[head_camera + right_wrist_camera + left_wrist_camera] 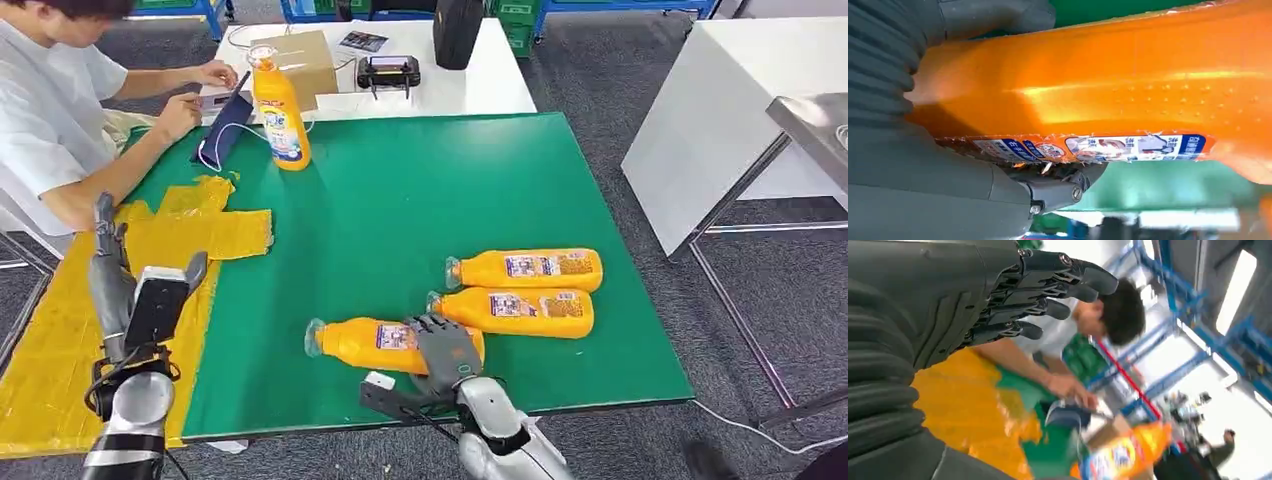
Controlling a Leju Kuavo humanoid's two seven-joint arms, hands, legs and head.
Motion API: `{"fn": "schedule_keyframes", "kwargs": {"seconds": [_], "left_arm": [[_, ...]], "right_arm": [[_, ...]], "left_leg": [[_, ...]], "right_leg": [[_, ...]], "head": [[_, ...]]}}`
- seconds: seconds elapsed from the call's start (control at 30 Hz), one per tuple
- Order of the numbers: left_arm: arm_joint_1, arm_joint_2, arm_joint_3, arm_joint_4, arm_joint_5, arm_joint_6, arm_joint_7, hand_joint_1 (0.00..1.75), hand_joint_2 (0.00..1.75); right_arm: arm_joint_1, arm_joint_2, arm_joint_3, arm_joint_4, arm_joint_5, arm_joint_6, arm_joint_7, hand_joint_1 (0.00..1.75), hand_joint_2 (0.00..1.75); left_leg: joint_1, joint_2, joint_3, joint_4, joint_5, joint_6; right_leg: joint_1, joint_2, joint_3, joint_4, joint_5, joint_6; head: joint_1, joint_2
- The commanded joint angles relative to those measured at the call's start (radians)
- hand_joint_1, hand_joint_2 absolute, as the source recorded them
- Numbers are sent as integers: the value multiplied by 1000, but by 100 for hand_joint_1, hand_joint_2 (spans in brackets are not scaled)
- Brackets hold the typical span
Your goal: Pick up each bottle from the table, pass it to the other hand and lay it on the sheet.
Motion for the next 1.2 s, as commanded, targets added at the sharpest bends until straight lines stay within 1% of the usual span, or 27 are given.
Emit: {"fn": "schedule_keyframes", "kwargs": {"seconds": [0.03, 0.07, 0.1, 0.13, 0.17, 0.2, 0.23, 0.33, 0.43, 0.47, 0.5, 0.6, 0.63, 0.67, 0.8, 0.83, 0.87, 0.93, 0.97, 1.0, 1.03, 1.07, 1.13, 1.17, 1.2], "left_arm": [[143, 1, -135, -182, 146, -291, -27, 0, 175], [148, 7, -149, -179, 174, -340, -36, 0, 175], [156, 6, -159, -175, 210, -383, -48, 0, 175], [157, 6, -166, -169, 237, -409, -58, 0, 175], [156, 6, -171, -165, 252, -422, -61, 0, 175], [153, 8, -177, -160, 273, -439, -64, 0, 175], [145, 19, -190, -150, 285, -457, -68, 0, 175], [133, 27, -199, -142, 297, -475, -68, 0, 175], [116, 54, -232, -126, 334, -529, -75, 0, 175], [119, 60, -245, -124, 341, -545, -77, 0, 175], [123, 64, -256, -122, 349, -560, -80, 0, 175], [131, 61, -263, -120, 351, -565, -81, 0, 175], [132, 61, -266, -122, 351, -565, -80, 0, 175], [132, 60, -275, -121, 361, -576, -86, 0, 175], [121, 56, -329, -103, 411, -625, -106, 0, 175], [114, 54, -344, -95, 422, -636, -113, 0, 175], [112, 53, -350, -94, 427, -639, -116, 0, 175], [101, 49, -381, -83, 447, -657, -124, 0, 175], [97, 48, -386, -79, 450, -658, -125, 0, 175], [83, 44, -401, -67, 462, -663, -129, 0, 175], [78, 43, -405, -63, 463, -663, -130, 0, 175], [74, 43, -409, -61, 467, -664, -131, 0, 175], [58, 45, -425, -51, 486, -671, -131, 0, 175], [53, 47, -431, -48, 495, -676, -131, 0, 175], [48, 46, -437, -43, 504, -680, -129, 0, 175]], "right_arm": [[232, -6, -146, -426, -183, -185, -159, 175, 175], [235, 8, -168, -420, -215, -218, -204, 175, 175], [236, 21, -189, -423, -257, -237, -246, 175, 175], [232, 29, -204, -422, -280, -251, -274, 175, 175], [229, 33, -209, -426, -291, -259, -291, 175, 175], [226, 39, -216, -433, -313, -273, -319, 175, 175], [223, 47, -226, -445, -334, -287, -348, 175, 175], [221, 51, -232, -465, -338, -294, -352, 175, 175], [223, 60, -246, -506, -398, -325, -412, 175, 175], [227, 58, -246, -518, -401, -328, -416, 175, 175], [230, 58, -247, -526, -405, -328, -416, 173, 175], [234, 56, -248, -529, -409, -327, -416, 173, 175], [236, 57, -248, -529, -412, -327, -416, 164, 175], [235, 58, -248, -529, -419, -328, -419, 162, 175], [207, 63, -230, -508, -424, -338, -429, 171, 175], [190, 68, -222, -486, -431, -334, -431, 169, 175], [181, 70, -217, -474, -431, -333, -433, 171, 175], [146, 81, -193, -428, -431, -339, -446, 171, 175], [137, 84, -187, -415, -432, -338, -445, 173, 175], [103, 76, -154, -366, -422, -326, -449, 169, 175], [93, 79, -149, -346, -419, -332, -446, 171, 175], [82, 78, -138, -328, -415, -331, -447, 169, 175], [46, 89, -98, -262, -404, -347, -455, 169, 175], [33, 88, -73, -238, -391, -362, -466, 173, 175], [20, 91, -46, -215, -382, -369, -471, 171, 175]], "left_leg": [[0, -6, -3, 0, -2, 0], [-1, -5, -13, 1, -2, 0], [0, -6, -13, 2, -4, 0], [0, -5, -14, 1, -3, 0], [-1, -4, -16, 0, -2, 0], [0, -6, -14, 1, -3, 0], [-1, -5, -16, 1, -3, 0], [0, -5, -18, 1, -2, 0], [0, -6, -18, 1, -2, 0], [-1, -5, -19, 0, -1, 0], [-1, -7, -18, 1, -2, 0], [-1, -5, -18, 0, -2, 0], [0, -7, -15, 0, -3, 0], [-1, -6, -17, 0, -2, 0], [-1, -6, -18, 0, -2, 0], [-1, -5, -18, 0, -2, 0], [0, -6, -17, 0, -2, 0], [-1, -3, -19, 0, -1, 0], [0, -5, -17, 1, -3, 0], [-1, -4, -18, 0, -2, 0], [-1, -3, -18, 0, -1, 0], [0, -4, -17, 0, -2, 0], [0, -3, -18, -1, -1, 0], [0, -4, -16, -1, -2, 0], [0, -4, -17, 0, -1, 0]], "right_leg": [[0, 0, -1, 0, -2, -1], [0, 2, 0, 1, 8, 2], [0, 4, 0, 1, 6, 1], [0, 4, -2, 1, 7, 1], [0, 2, -5, 1, 8, 2], [0, 4, -3, 1, 6, 1], [-1, 4, -5, 1, 7, 1], [0, 3, -7, 1, 8, 1], [0, 3, -6, 1, 7, 1], [0, 1, -8, 1, 8, 1], [0, 3, -7, 1, 7, 1], [0, 2, -7, 0, 8, 1], [0, 4, -4, 0, 6, 1], [0, 3, -6, 0, 7, 1], [0, 3, -6, 0, 7, 2], [0, 3, -7, 0, 7, 2], [0, 4, -5, 0, 7, 1], [0, 3, -7, 0, 8, 2], [0, 5, -5, 0, 7, 1], [0, 4, -7, 0, 8, 2], [0, 4, -7, 0, 9, 2], [0, 6, -5, -1, 8, 1], [1, 4, -7, -1, 9, 2], [0, 6, -5, -1, 8, 1], [1, 5, -6, -1, 8, 1]], "head": [[0, 0], [0, 0], [0, 0], [0, 0], [0, 0], [0, 0], [0, 0], [0, 0], [0, 0], [0, 0], [0, 0], [0, 0], [0, 0], [0, 0], [0, 0], [0, 0], [0, 0], [0, 0], [0, 0], [0, 0], [0, 0], [0, 0], [0, 0], [0, 0], [0, 0]]}}
